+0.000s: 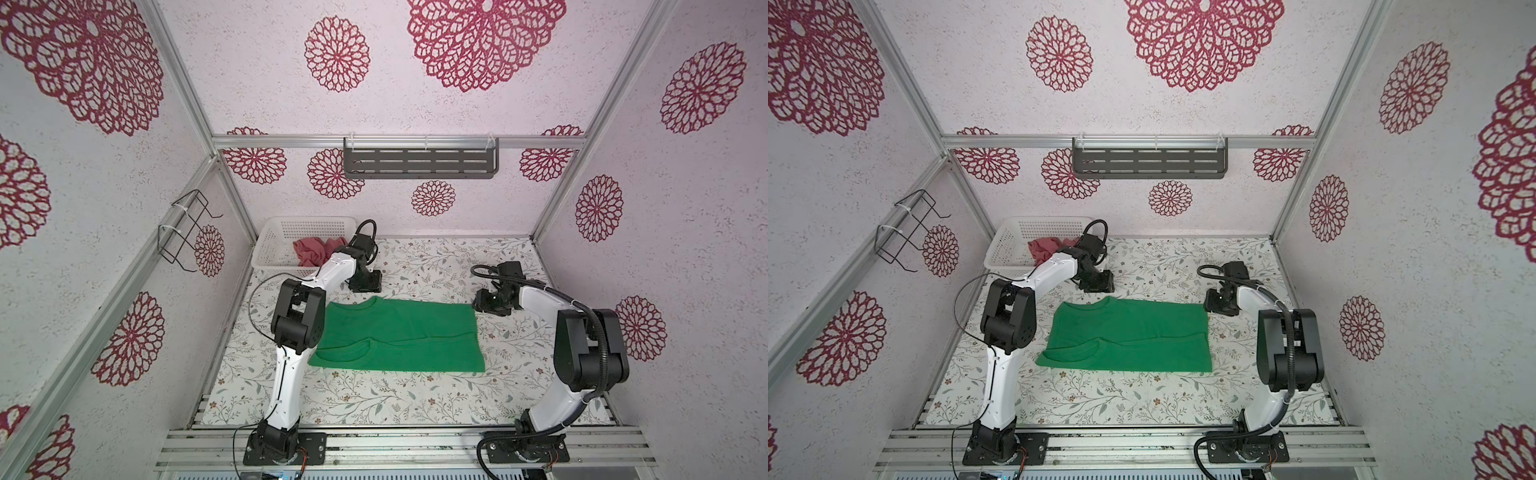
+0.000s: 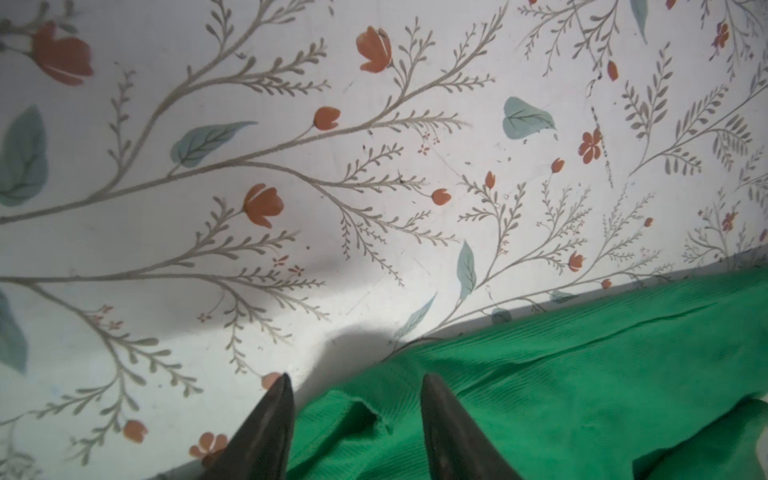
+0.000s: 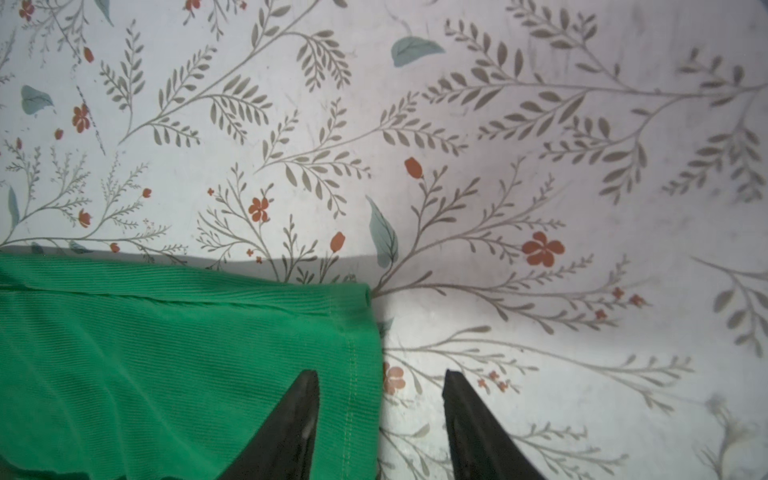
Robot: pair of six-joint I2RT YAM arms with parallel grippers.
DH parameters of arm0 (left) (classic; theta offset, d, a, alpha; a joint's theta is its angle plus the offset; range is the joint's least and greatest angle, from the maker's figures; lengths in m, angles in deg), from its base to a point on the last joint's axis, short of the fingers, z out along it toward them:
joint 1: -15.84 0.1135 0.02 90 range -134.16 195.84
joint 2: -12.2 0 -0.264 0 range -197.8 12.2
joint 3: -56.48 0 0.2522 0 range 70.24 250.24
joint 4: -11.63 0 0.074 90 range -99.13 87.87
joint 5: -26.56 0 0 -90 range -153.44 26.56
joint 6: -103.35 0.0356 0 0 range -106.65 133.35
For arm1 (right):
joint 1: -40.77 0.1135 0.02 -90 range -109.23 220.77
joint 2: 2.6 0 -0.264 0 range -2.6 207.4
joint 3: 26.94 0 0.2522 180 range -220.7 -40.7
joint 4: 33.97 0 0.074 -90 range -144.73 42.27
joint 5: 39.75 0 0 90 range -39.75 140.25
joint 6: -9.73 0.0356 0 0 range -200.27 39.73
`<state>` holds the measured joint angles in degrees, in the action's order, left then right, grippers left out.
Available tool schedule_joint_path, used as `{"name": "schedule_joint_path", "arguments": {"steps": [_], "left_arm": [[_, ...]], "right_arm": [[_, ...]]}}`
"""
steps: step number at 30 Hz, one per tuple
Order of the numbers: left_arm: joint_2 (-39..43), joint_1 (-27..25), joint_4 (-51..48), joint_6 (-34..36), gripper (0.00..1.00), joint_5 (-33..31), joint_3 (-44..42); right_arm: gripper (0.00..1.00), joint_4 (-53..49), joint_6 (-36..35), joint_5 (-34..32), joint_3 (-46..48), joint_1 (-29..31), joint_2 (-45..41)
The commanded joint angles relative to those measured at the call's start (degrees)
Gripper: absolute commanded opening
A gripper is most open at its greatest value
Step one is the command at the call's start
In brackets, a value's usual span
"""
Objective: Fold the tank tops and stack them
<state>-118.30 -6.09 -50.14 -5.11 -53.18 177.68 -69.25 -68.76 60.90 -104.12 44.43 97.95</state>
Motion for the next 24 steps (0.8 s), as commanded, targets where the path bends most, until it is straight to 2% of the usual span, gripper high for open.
{"name": "schedule_joint_path", "arguments": {"steps": [1, 10, 15, 18, 22, 24], "left_arm": [[-1.3, -0.9, -1.1, 0.6, 0.41, 1.5, 0.5], [-2.0, -1.2, -0.9, 0.3, 0.23, 2.0, 0.7], [-2.1, -1.2, -1.4, 0.3, 0.07, 1.4, 0.8], [-2.1, -1.2, -1.6, 0.4, 0.01, 1.2, 1.0], [-2.3, -1.1, -2.1, 0.7, 0.00, 0.9, 1.8], [-1.9, -1.1, -2.2, 0.8, 0.00, 0.8, 2.0]], "right_arm": [[0.52, 0.5, -1.6, 1.2, -2.7, -0.2, 1.9], [0.51, 0.3, -1.5, 3.4, -7.5, 0.8, 8.5], [0.46, -0.1, -1.7, 3.8, -8.9, 1.5, 10.8], [0.36, -0.8, -2.0, 4.1, -10.1, 1.7, 11.8], [0.09, -2.9, -3.2, 4.3, -12.1, 1.8, 12.1], [0.00, -4.0, -3.9, 3.4, -12.6, 1.9, 11.4]]}}
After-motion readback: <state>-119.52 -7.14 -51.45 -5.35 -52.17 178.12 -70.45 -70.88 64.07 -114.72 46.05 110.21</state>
